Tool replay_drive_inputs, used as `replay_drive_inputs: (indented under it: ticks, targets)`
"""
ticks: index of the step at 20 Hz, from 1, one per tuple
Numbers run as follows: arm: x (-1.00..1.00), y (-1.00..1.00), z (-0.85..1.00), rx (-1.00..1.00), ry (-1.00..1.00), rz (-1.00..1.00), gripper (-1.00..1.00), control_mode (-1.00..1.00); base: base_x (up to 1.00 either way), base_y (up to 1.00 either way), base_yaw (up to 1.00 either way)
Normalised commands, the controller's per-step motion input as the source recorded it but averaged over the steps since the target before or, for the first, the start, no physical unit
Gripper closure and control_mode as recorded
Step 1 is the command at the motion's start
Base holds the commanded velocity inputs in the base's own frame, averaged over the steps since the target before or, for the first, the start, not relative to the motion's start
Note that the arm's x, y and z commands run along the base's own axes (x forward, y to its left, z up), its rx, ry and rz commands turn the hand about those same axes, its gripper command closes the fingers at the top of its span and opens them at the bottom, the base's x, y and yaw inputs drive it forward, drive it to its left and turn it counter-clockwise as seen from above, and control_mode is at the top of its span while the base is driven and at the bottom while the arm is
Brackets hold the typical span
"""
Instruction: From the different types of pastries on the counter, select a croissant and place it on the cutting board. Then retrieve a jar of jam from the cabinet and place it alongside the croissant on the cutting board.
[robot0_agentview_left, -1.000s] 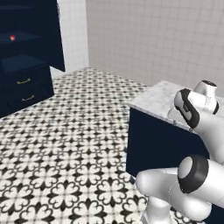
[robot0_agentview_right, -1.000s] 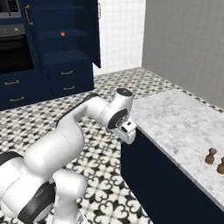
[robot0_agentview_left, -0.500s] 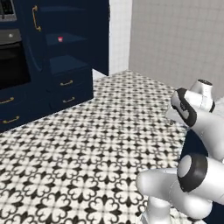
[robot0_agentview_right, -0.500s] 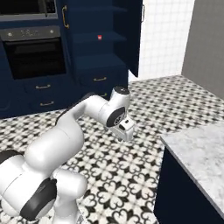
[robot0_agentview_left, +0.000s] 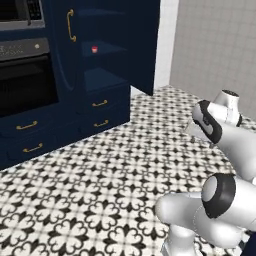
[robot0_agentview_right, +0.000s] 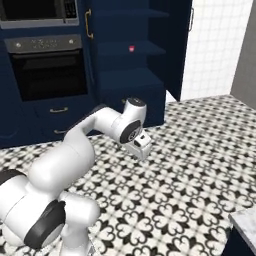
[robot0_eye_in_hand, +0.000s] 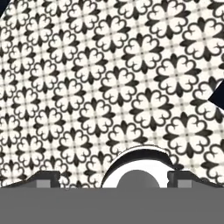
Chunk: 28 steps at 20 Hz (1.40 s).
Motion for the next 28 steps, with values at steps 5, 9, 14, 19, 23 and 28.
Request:
replay_drive_inputs:
  ticks: [5, 9, 14, 19, 23, 28]
  targets:
    - [0.0, 0.0, 0.0, 0.0, 0.0, 0.0, -1.0, 1.0, 1.0, -0.02, 0.05]
    - [0.0, 0.0, 0.0, 0.0, 0.0, 0.0, -1.0, 1.0, 1.0, -0.34, 0.17]
    - [0.0, 0.0, 0.0, 0.0, 0.0, 0.0, -1.0, 1.0, 1.0, -0.58, 0.23]
    - [0.0, 0.0, 0.0, 0.0, 0.0, 0.0, -1.0, 1.0, 1.0, -0.33, 0.37]
    - [0.0, 0.0, 0.0, 0.0, 0.0, 0.0, -1.0, 1.0, 1.0, -0.32, 0.45]
    - [0.0, 0.0, 0.0, 0.0, 0.0, 0.0, -1.0, 1.0, 1.0, -0.56, 0.35]
